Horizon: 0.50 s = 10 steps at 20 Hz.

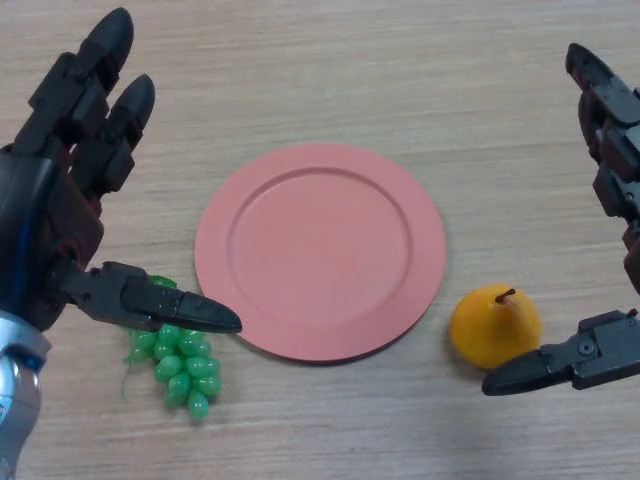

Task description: Pick up the yellow pear and place it on the plate

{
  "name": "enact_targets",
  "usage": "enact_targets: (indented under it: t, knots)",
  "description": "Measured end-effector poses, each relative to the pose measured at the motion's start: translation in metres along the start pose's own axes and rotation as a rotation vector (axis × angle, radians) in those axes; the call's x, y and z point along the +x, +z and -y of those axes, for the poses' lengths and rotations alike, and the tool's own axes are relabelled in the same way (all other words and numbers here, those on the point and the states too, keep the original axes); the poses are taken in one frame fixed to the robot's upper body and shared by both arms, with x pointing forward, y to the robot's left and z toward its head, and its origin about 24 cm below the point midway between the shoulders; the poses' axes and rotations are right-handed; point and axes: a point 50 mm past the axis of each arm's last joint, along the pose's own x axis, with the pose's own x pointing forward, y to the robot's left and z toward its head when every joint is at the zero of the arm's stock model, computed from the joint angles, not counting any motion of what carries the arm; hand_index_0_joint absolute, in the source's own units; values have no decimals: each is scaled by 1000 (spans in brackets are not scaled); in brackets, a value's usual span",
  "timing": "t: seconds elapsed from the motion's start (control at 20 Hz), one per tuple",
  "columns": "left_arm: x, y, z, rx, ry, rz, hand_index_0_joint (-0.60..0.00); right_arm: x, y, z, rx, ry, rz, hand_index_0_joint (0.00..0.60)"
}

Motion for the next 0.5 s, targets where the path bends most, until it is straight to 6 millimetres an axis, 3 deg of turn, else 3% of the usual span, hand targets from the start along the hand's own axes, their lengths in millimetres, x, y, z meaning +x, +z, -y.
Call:
enact_targets:
  t: [0.5]
  knots:
    - [-2, -5, 3, -26, 2, -16, 0, -11, -12, 5, -4, -6, -69, 0]
